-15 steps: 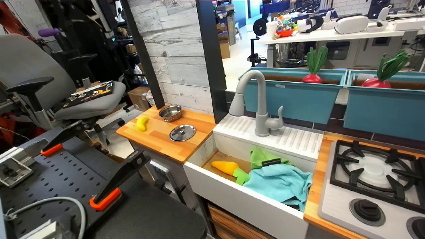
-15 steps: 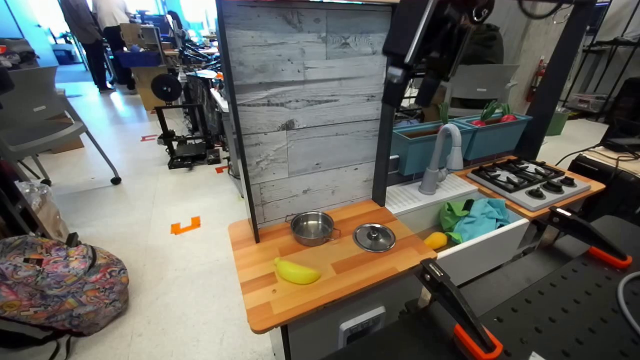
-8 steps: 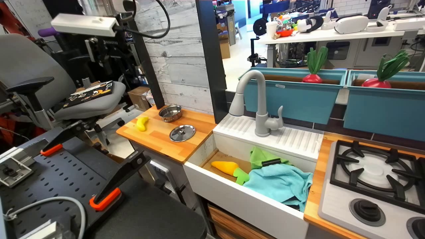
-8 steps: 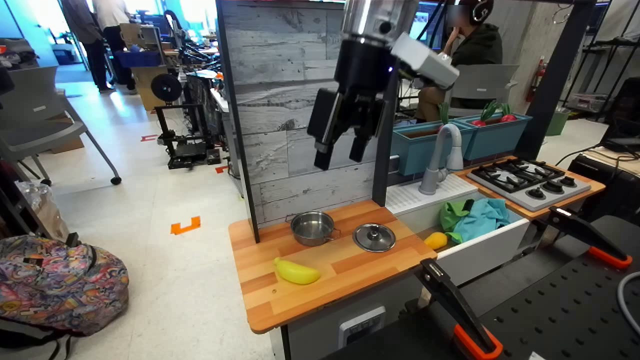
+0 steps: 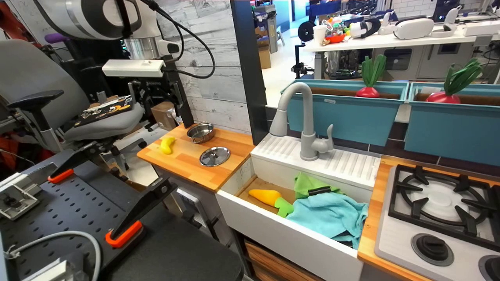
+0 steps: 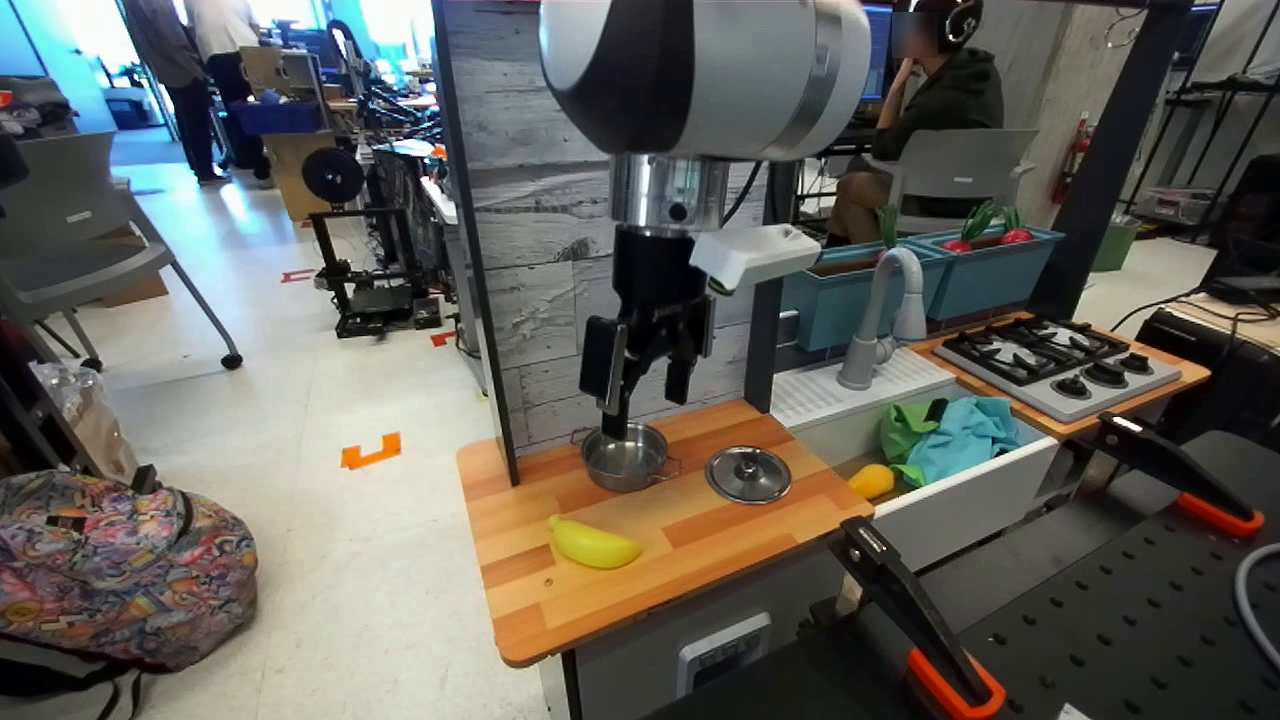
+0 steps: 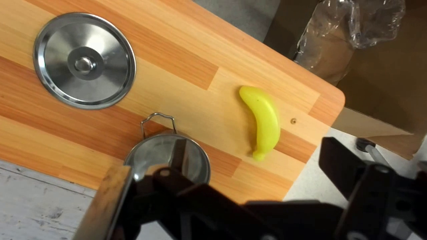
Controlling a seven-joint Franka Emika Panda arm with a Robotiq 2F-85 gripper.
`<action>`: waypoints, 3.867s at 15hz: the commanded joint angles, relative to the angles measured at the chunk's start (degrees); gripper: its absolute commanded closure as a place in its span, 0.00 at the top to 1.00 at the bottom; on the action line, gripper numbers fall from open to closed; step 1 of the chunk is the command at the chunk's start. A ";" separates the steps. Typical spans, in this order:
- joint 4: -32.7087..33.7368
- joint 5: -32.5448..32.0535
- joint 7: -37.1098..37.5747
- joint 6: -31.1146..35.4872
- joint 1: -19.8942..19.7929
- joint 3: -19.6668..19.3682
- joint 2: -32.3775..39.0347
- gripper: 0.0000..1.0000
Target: Put the banana in the pot
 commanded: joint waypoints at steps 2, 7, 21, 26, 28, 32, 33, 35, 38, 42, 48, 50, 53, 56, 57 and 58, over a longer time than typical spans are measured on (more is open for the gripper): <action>1.67 -4.89 3.32 -0.27 -1.30 1.38 2.25 1.00; 2.54 -5.32 3.60 -0.38 -1.22 1.25 2.76 1.00; 5.12 -7.82 16.66 7.68 6.98 -2.39 9.88 1.00; 10.98 -10.31 21.57 5.49 10.75 -5.20 15.32 1.00; 13.29 -10.55 21.71 4.48 11.34 -5.41 17.24 1.00; 17.45 -11.94 21.73 2.08 12.69 -5.93 20.26 0.72; 18.21 -12.33 21.83 1.49 12.86 -5.93 20.77 0.66; 19.50 -12.54 21.63 0.63 12.85 -5.78 21.55 0.49; 20.44 -12.54 21.36 0.08 12.75 -5.42 22.10 0.27; 19.98 -12.19 21.35 -1.01 12.05 -4.64 20.92 0.07; 14.19 -10.92 22.80 6.43 9.82 -4.30 15.62 0.07; 13.47 -10.44 23.00 9.27 8.42 -4.14 14.96 0.07; 13.47 -9.49 22.76 11.70 5.73 -3.67 14.75 0.07; 15.13 -8.28 21.99 12.05 2.63 -2.84 15.84 0.07; 15.26 -8.10 22.05 11.98 2.00 -2.70 15.87 0.07; 15.73 -7.98 22.16 11.79 1.53 -2.70 16.09 0.07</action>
